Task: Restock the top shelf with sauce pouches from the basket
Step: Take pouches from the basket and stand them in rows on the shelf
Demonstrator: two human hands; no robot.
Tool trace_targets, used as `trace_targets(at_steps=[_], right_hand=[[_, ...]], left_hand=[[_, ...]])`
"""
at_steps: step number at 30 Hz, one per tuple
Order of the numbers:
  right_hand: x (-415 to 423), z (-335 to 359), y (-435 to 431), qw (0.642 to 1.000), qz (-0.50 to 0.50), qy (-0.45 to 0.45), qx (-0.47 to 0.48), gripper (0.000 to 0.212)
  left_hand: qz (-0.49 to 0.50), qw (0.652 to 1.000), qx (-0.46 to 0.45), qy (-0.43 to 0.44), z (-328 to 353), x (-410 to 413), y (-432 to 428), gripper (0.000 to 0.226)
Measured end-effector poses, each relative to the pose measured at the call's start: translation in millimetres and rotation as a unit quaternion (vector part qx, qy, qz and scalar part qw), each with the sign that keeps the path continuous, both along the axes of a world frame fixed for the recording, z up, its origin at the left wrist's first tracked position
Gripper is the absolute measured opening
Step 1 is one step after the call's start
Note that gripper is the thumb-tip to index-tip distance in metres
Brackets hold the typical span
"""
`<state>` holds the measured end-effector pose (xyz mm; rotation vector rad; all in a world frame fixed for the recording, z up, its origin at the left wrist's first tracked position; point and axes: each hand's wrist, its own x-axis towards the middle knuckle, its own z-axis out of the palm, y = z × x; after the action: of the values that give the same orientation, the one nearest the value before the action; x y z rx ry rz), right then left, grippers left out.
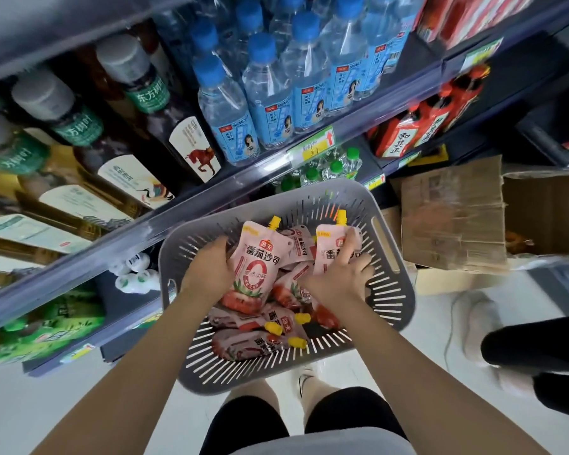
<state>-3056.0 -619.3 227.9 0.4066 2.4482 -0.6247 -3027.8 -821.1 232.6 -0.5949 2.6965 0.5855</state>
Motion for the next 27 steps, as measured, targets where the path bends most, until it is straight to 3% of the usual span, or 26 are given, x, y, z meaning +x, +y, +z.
trace_targets(at_steps=[3,5,7,11,13,16,19,24,27], right_hand=[[-3.6,6.1,-0.7,0.997,-0.021,0.029,-0.066,0.119],[-8.4,6.6,-0.1,0.988,-0.07,0.0,-0.138,0.12],[-10.7,7.0,1.8,0.966,-0.119,-0.052,-0.226,0.117],[-5.2,7.0,4.4,0.909,-0.155,-0.083,-0.378,0.102],[-4.7,8.7,6.7,0.876,-0.163,-0.094,-0.445,0.091],[-6.5,3.2,12.4,0.853,-0.191,-0.138,-0.467,0.094],[-5.0,0.2,17.8,0.821,-0.214,-0.182,-0.496,0.075],[-6.9,5.9,30.7,0.74,-0.226,-0.234,-0.589,0.042],[-6.2,5.7,35.5,0.728,-0.213,-0.236,-0.607,0.042]], left_hand=[[-0.096,0.98,-0.173,0.005,5.8,8.4,19.2,0.068],[-0.148,0.976,-0.162,-0.003,2.1,12.1,35.0,0.077],[-0.161,0.974,-0.145,-0.073,-9.5,14.1,44.9,0.099],[-0.127,0.972,-0.13,-0.146,-24.8,8.7,50.2,0.124],[-0.101,0.975,-0.125,-0.154,-27.8,5.5,50.3,0.13],[-0.078,0.978,-0.111,-0.158,-31.5,4.4,51.8,0.134],[-0.068,0.983,-0.099,-0.14,-31.2,5.9,53.1,0.134],[-0.021,0.99,-0.077,-0.114,-20.0,9.5,48.3,0.141],[0.004,0.993,-0.06,-0.106,-8.0,12.3,45.9,0.14]])
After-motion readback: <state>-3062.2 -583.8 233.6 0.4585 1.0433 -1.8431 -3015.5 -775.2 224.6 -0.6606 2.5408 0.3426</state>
